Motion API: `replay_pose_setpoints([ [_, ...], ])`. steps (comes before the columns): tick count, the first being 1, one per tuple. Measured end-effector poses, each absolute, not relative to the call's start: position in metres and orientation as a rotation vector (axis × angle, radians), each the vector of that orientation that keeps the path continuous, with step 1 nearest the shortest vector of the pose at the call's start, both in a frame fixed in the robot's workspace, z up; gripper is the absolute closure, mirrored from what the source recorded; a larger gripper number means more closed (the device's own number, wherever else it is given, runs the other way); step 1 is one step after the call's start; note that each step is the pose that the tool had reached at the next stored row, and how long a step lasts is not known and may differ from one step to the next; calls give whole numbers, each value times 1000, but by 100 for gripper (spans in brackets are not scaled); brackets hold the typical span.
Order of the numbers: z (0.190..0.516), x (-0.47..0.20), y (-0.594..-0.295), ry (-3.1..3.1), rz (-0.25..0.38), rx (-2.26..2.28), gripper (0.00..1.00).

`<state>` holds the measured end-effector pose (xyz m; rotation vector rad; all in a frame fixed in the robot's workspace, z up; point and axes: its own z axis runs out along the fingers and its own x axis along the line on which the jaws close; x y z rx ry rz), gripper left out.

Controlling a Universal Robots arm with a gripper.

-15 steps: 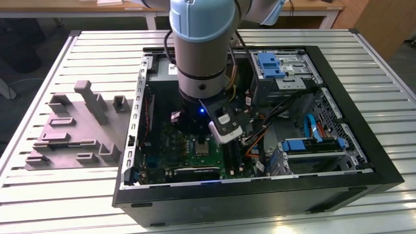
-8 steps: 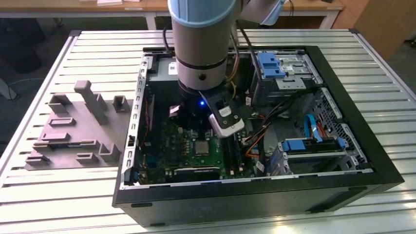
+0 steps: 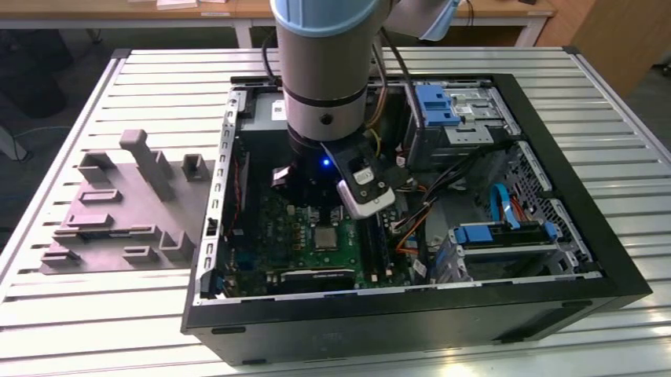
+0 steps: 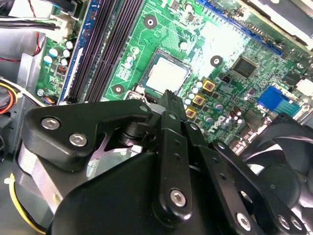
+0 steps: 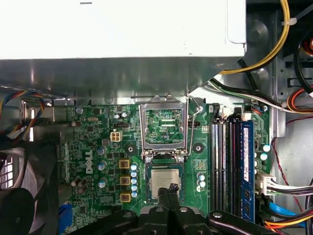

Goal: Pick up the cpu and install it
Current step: 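Close the cpu cover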

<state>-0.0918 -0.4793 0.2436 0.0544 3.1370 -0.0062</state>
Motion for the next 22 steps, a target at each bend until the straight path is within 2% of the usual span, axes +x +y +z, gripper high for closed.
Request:
replay_pose_setpoints([
  [14,242,-91,-479,3128,-5,-236,89],
  [22,237,-84,-463,3127,-6,-239,89],
])
